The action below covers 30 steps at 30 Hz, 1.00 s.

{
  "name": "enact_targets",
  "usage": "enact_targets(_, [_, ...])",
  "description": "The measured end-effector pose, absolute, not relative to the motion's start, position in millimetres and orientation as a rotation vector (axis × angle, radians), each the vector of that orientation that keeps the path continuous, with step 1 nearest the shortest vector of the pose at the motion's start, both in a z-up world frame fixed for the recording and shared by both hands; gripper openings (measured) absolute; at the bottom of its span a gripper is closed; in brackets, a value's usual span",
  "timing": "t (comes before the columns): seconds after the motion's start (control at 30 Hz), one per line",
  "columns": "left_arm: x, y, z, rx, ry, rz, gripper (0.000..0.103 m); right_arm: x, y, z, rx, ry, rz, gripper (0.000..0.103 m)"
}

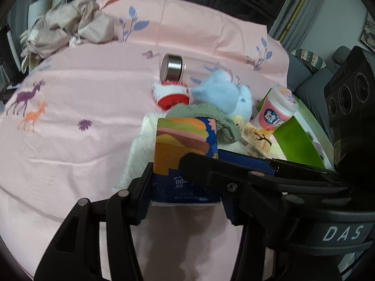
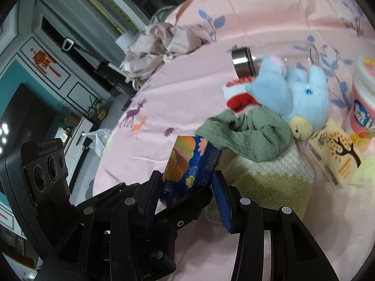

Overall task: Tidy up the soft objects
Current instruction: 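Grasp the blue Tempo tissue pack with the right gripper, then lift the tissue pack with the right gripper and carry it to the box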

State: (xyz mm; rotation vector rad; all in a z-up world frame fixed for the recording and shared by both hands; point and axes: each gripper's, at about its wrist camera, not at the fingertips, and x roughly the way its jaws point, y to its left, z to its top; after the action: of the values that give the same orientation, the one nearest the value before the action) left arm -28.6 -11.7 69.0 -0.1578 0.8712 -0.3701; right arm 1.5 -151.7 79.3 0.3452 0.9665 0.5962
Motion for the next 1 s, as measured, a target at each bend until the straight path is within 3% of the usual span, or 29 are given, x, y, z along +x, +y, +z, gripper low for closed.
enact_targets(1.0, [-67.4, -34.1, 133.2, -0.113, 0.585, -0.429, 0.05, -42.0, -171.6, 145.6, 0.303, 0.714, 0.548, 0.048])
